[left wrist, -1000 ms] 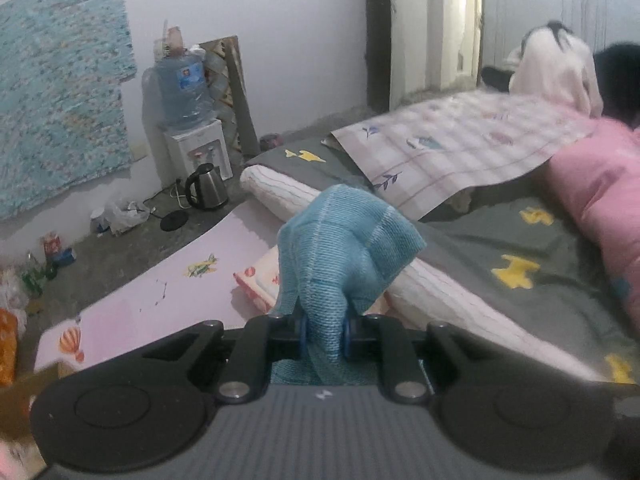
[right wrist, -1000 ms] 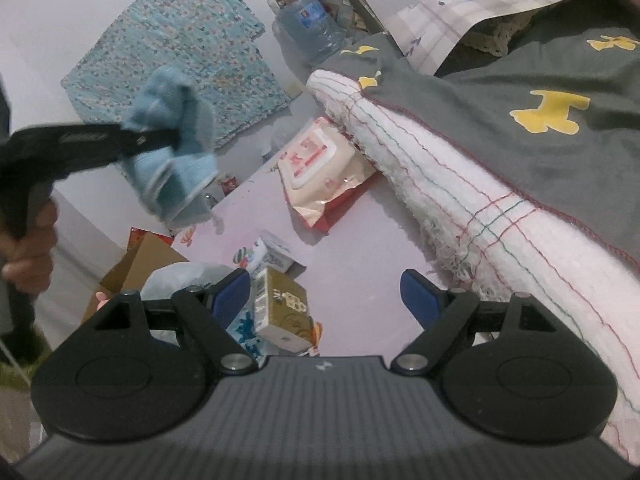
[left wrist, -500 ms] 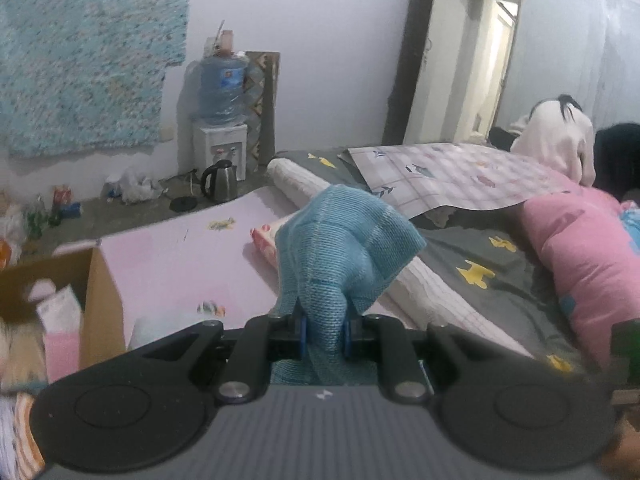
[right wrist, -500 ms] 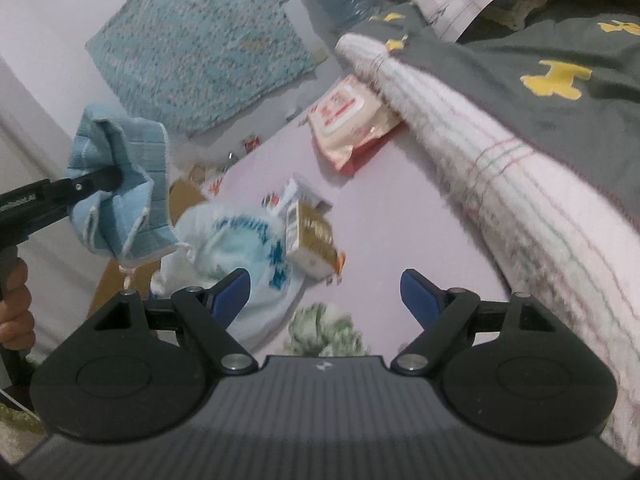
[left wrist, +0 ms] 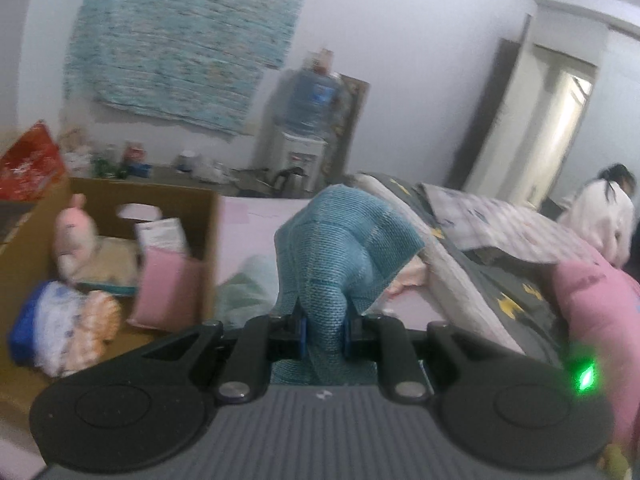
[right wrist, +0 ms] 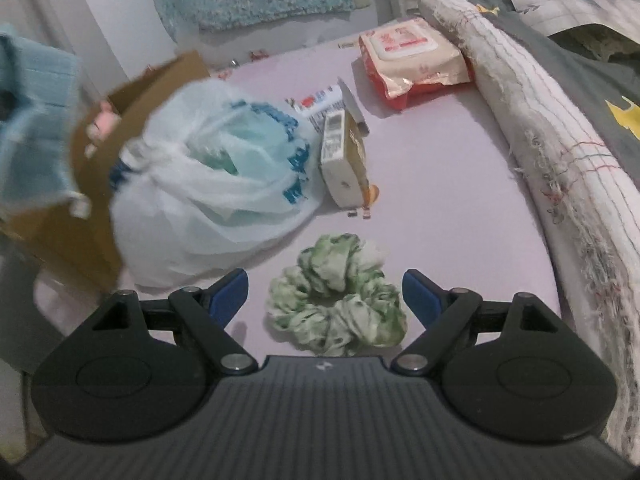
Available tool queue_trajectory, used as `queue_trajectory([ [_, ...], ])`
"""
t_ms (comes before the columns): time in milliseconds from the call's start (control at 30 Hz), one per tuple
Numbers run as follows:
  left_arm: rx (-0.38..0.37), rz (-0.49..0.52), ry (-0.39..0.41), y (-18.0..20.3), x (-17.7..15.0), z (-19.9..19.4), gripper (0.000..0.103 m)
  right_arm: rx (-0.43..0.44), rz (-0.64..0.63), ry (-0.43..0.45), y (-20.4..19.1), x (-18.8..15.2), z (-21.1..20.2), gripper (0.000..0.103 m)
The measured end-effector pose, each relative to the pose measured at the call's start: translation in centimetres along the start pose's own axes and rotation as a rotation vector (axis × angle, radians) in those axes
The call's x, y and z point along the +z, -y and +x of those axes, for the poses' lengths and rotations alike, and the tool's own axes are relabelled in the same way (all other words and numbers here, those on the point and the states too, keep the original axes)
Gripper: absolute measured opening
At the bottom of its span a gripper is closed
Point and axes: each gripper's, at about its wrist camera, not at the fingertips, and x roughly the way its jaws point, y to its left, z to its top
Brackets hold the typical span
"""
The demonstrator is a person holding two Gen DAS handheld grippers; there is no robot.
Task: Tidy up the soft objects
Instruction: 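Carry the blue towel with left tool while right tool grasps green scrunchie, then lower the blue towel with left tool while right tool brings scrunchie into box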
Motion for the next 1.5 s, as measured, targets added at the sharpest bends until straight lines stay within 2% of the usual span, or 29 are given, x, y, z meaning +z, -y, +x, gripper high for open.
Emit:
queue_trajectory([
  [133, 0.064, -0.049, 0.040, -2.8, -0.1, -2.7, 0.016, -0.029, 0.002, -0.046, 0.2, -0.5, 2.1, 0.083],
  [167, 0.084, -0.065, 0.050, -3.6, -0.2, -3.3, 0.016, -0.040, -0.016, -0.035, 0.0, -0.7, 2.2, 0.083],
  [233, 0.114, -0.096, 0.068, -5.1, -0.5, -4.6, 0.016, -0.074, -0.042, -0.030, -0.4, -0.8, 2.3, 0.077],
  [300, 0.146, -0.125, 0.088, -6.5, -0.6, -5.8, 0.017, -0.106, -0.058, -0.027, -0.7, -0.7, 2.4, 0.058],
  [367, 0.173, -0.149, 0.103, -7.6, -0.8, -6.8, 0.017, -0.123, -0.051, -0.024, -0.6, -0.5, 2.5, 0.045],
  [467, 0.211, -0.185, 0.121, -9.4, -1.1, -8.1, 0.017, -0.100, 0.012, -0.022, 0.3, -0.3, 2.3, 0.025],
  [633, 0.248, -0.220, 0.136, -11.3, -1.4, -9.4, 0.017, 0.000, 0.167, 0.019, 2.2, 0.0, 1.1, 0.021],
  [767, 0.266, -0.240, 0.148, -12.6, -1.4, -10.1, 0.017, 0.036, 0.199, 0.093, 1.7, 0.6, -1.0, 0.020],
  [967, 0.275, -0.245, 0.133, -14.4, 0.0, -9.1, 0.017, 0.161, 0.208, 0.161, -0.4, 2.3, -3.3, 0.020],
  [1100, 0.313, -0.222, 0.074, -15.6, 0.7, -6.9, 0.017, 0.260, 0.170, 0.161, -3.0, 3.3, -3.5, 0.020],
  [1167, 0.305, -0.200, 0.027, -16.0, 1.0, -5.3, 0.017, 0.299, 0.150, 0.157, -4.2, 3.7, -3.3, 0.020],
  [1400, 0.121, -0.190, -0.195, -16.0, 1.5, 3.3, 0.017, 0.346, 0.120, 0.123, -6.4, 4.6, -1.8, 0.021],
  [1500, 0.135, -0.149, -0.296, -15.8, 1.4, 7.6, 0.017, 0.349, 0.137, 0.108, -6.0, 4.6, -1.4, 0.022],
])
